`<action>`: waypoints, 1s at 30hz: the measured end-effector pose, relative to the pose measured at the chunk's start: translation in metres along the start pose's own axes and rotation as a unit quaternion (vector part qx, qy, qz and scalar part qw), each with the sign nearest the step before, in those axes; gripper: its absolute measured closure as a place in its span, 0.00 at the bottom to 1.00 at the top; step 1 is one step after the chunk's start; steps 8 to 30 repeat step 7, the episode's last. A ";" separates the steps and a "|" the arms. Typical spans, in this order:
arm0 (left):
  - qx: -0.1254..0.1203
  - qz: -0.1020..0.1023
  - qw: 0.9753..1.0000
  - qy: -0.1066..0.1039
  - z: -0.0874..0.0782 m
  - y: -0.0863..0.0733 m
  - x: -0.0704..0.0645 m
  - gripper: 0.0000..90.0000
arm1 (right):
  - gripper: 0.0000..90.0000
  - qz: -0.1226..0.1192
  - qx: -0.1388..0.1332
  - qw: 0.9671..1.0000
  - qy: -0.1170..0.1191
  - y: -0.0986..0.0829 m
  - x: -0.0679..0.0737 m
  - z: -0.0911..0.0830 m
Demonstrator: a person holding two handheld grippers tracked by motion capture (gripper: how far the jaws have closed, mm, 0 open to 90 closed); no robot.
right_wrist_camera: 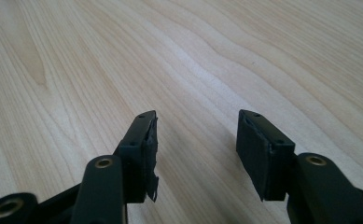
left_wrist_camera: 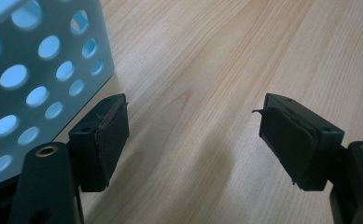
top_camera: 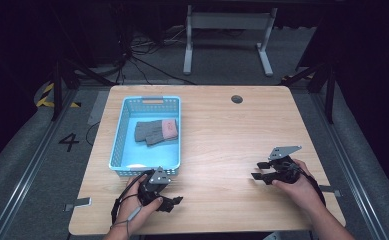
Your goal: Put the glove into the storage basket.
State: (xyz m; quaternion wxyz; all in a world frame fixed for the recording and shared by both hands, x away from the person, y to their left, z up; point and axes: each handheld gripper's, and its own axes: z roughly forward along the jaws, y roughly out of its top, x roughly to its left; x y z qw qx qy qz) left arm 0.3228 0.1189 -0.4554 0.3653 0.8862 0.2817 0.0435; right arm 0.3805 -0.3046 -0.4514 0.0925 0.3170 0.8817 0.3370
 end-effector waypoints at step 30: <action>-0.002 0.001 1.000 -0.002 -0.001 0.001 0.000 0.27 | 0.54 0.001 -0.009 1.000 -0.004 0.000 0.000 -0.002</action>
